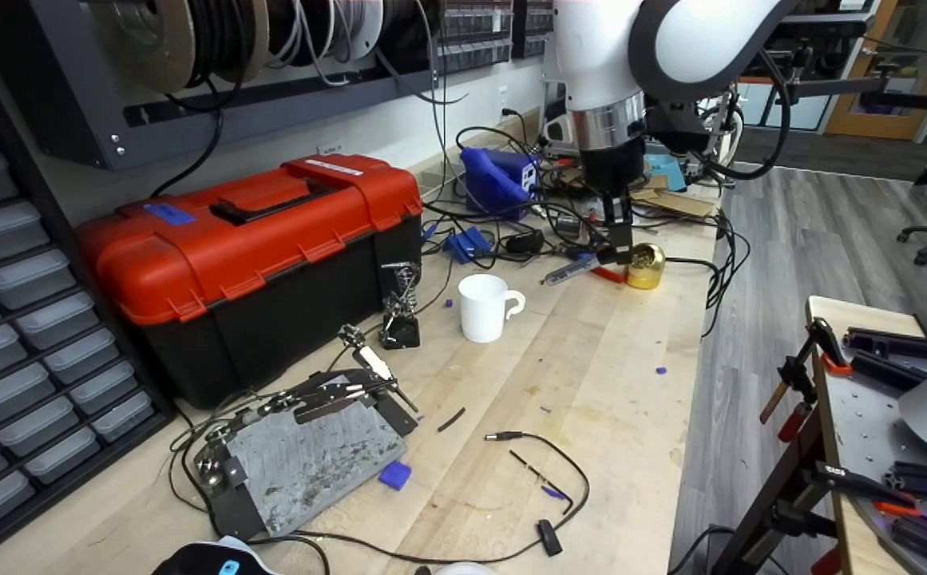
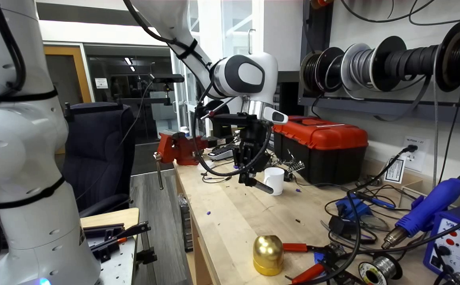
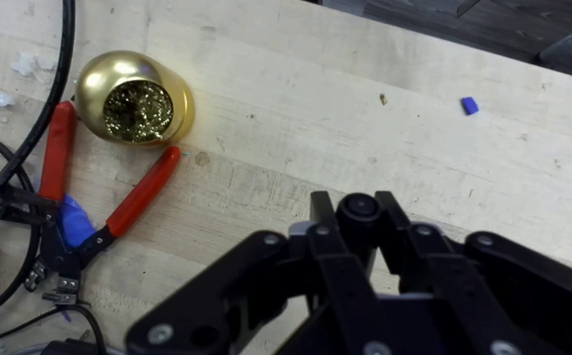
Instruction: Take the black marker out of the white mug
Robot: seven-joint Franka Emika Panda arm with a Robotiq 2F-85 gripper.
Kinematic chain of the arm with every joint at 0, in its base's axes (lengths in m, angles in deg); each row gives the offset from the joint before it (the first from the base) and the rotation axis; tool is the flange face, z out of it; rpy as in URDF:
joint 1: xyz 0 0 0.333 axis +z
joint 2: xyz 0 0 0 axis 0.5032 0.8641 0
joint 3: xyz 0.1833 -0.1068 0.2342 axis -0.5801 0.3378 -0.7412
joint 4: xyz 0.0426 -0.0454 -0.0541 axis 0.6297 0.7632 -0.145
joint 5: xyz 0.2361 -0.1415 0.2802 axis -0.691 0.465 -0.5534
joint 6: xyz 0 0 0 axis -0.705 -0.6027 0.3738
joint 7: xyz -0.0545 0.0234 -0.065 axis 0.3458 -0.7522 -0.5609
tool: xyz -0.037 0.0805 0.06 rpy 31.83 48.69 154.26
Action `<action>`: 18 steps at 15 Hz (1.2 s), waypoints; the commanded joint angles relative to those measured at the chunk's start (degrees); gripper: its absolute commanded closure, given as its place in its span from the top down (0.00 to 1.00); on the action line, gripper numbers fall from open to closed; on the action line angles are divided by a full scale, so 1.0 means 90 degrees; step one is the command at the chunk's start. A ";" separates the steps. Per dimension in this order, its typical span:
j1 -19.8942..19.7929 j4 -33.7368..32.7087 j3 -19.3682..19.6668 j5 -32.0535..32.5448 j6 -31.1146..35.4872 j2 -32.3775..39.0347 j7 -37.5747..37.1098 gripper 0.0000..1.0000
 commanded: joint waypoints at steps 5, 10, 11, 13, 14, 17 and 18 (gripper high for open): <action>-0.0088 0.0101 0.0092 0.0225 0.0652 0.0115 0.0219 0.06; -0.0137 0.0090 0.0109 0.0302 0.1104 0.0327 0.0242 0.06; -0.0140 0.0086 0.0110 0.0299 0.1162 0.0357 0.0242 0.06; -0.0136 0.0089 0.0108 0.0299 0.1229 0.0409 0.0268 0.51; -0.0132 0.0099 0.0102 0.0287 0.1236 0.0417 0.0285 0.54; -0.0126 0.0092 0.0097 0.0276 0.1183 0.0386 0.0325 0.66; -0.0127 0.0081 0.0099 0.0292 0.1140 0.0370 0.0344 0.72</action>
